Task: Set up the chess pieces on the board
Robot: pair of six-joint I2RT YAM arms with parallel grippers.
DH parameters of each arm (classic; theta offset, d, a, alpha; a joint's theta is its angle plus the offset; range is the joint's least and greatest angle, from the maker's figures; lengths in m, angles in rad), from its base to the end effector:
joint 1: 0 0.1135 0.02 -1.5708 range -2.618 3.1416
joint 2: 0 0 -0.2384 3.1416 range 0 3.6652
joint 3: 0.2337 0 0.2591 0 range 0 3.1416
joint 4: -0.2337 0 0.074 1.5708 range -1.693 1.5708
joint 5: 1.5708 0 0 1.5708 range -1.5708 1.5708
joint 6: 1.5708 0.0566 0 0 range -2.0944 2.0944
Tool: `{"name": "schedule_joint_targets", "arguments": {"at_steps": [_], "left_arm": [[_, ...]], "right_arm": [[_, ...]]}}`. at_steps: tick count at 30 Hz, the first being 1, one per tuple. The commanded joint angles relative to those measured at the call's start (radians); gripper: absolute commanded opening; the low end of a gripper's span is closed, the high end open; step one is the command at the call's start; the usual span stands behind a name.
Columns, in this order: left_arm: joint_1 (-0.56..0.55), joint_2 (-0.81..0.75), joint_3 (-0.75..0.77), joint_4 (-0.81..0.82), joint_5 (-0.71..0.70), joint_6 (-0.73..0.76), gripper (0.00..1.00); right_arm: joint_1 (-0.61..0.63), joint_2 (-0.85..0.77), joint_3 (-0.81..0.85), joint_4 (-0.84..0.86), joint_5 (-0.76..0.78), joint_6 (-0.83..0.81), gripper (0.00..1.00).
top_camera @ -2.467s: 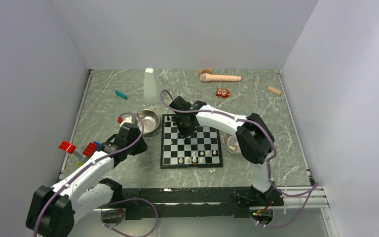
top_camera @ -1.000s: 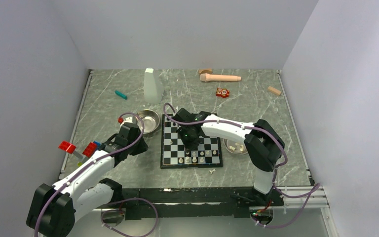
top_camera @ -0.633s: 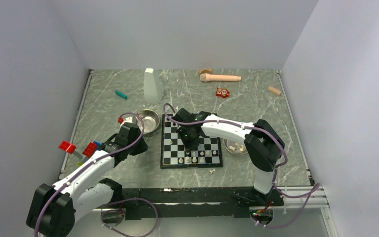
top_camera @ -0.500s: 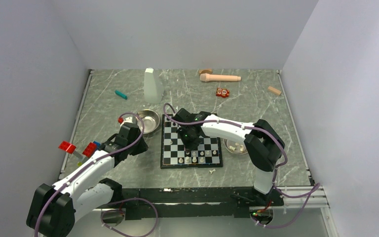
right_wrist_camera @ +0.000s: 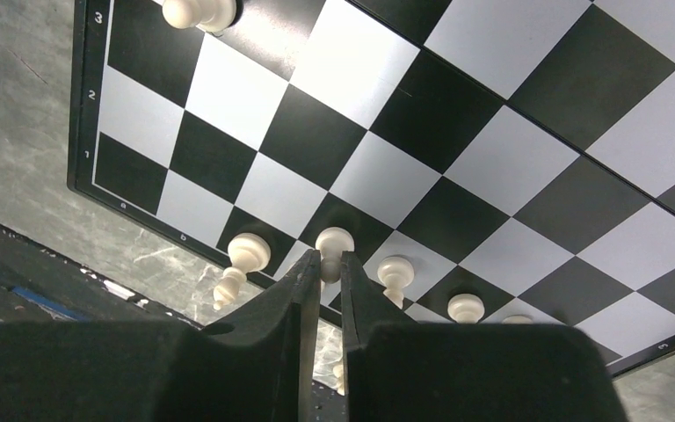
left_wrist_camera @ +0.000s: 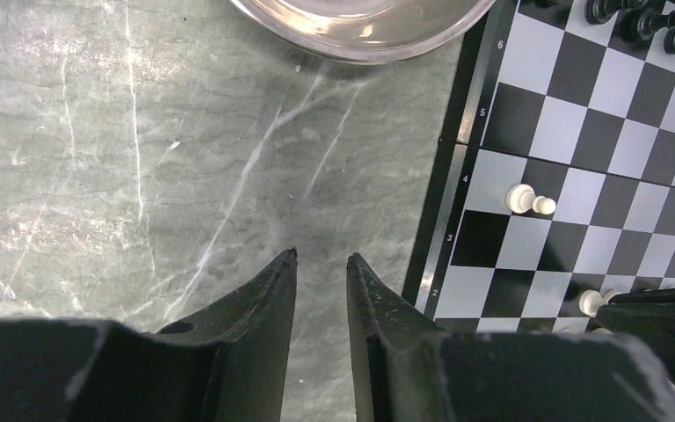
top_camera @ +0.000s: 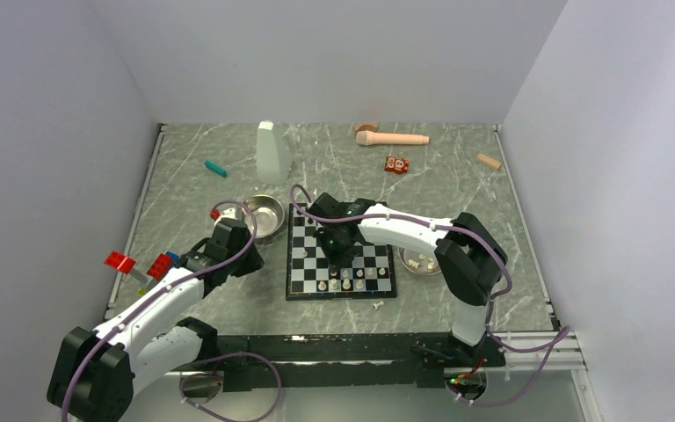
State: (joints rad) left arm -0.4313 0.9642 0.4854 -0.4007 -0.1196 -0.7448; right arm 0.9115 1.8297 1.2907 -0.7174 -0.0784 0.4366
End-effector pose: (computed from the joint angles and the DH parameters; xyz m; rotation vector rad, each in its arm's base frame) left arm 0.2013 -0.0852 0.1462 -0.4395 2.4388 -0.3715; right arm 0.2222 0.2940 0.1420 -0.7046 2.8345 0.3784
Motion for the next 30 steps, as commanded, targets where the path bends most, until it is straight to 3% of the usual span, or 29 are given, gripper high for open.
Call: {"name": "schedule_joint_targets", "arguments": {"at_steps": [1, 18, 30], "left_arm": [[0.003, -0.007, 0.004, 0.033, 0.009, 0.01, 0.33], [0.003, -0.003, 0.011, 0.034, 0.012, 0.01, 0.33], [0.044, -0.027, 0.004, 0.039, 0.042, 0.005, 0.35]], "right_arm": [[0.006, -0.006, 0.009, -0.017, -0.009, -0.012, 0.17], [0.006, -0.014, 0.049, -0.036, 0.02, -0.014, 0.32], [0.005, 0.066, 0.247, -0.048, 0.035, -0.024, 0.41]]}}
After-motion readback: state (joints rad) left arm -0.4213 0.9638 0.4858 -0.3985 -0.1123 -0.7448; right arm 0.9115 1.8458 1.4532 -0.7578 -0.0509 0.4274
